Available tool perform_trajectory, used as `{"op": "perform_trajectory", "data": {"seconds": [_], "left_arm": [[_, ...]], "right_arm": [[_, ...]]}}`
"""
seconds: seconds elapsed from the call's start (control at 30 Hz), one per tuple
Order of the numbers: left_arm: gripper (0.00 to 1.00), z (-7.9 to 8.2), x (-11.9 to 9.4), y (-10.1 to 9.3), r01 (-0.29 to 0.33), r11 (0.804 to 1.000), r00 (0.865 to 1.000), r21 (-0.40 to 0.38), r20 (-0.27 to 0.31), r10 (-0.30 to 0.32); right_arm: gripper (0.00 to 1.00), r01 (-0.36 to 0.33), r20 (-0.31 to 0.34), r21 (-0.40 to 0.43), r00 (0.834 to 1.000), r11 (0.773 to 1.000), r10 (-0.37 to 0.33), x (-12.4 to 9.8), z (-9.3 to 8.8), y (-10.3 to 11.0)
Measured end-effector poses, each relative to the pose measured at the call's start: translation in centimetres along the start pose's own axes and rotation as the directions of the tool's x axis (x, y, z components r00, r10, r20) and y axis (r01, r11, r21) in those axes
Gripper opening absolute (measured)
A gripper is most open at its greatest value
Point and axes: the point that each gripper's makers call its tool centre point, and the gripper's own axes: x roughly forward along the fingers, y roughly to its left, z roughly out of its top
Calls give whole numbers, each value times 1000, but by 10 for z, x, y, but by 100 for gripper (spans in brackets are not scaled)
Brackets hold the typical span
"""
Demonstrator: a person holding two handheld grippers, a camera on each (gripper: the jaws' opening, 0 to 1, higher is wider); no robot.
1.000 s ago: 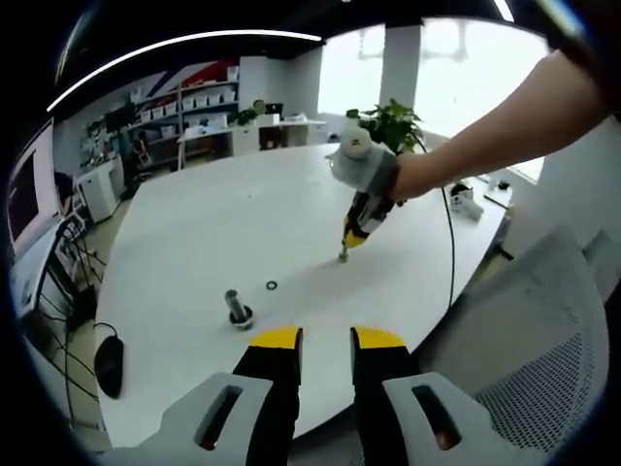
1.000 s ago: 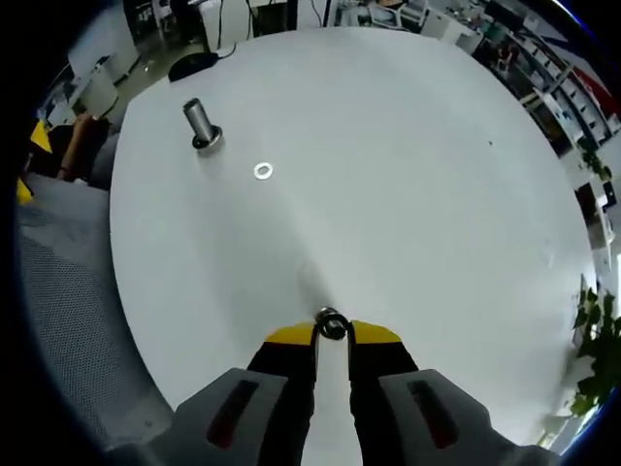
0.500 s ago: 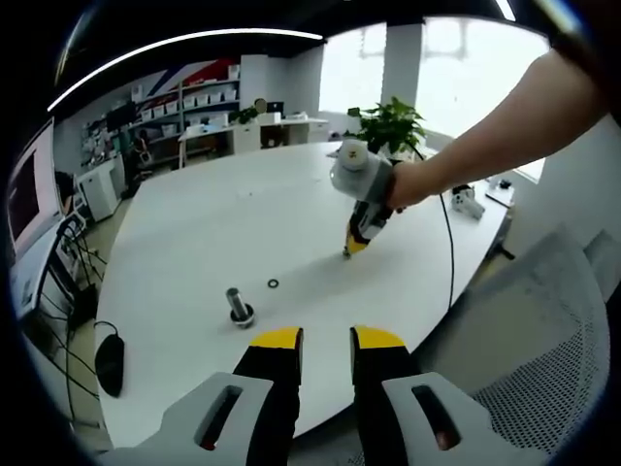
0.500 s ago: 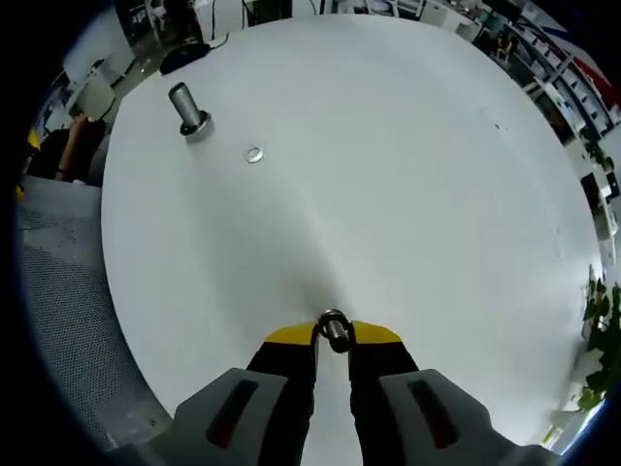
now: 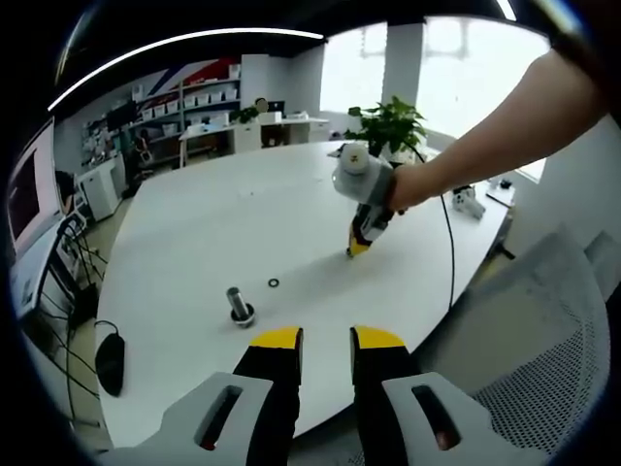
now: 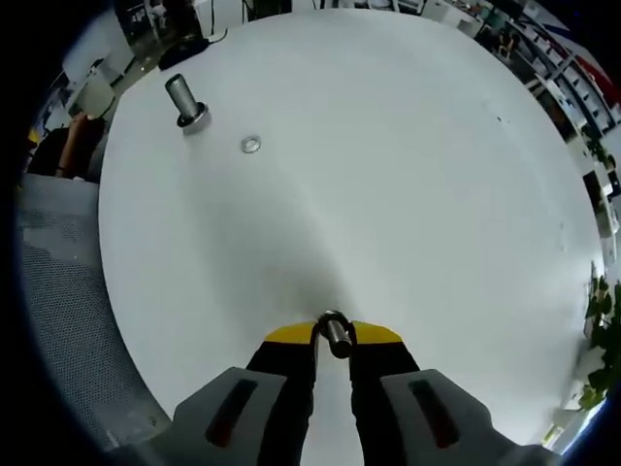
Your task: Place the washer onto the threaded stud by aligning its center hole with the stud, sliding it down to the base, and recovering from edge contact or off-axis alignment until the washer reaches the visible bottom stop.
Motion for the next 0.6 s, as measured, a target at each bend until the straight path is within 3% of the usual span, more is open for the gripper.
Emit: {"op": "perform_trajectory", "data": {"seconds": [0.3, 0.6], "left_arm": [[17, 1, 1, -1, 4, 1000, 1000, -1, 1, -4], [17, 3, 0, 0, 3, 1000, 1000, -4, 11, -2]], "right_arm": [[22, 27, 7, 14, 1000, 1000, -27, -8, -10, -4], [23, 9, -6, 54, 1000, 998, -9, -12, -32, 9]]}}
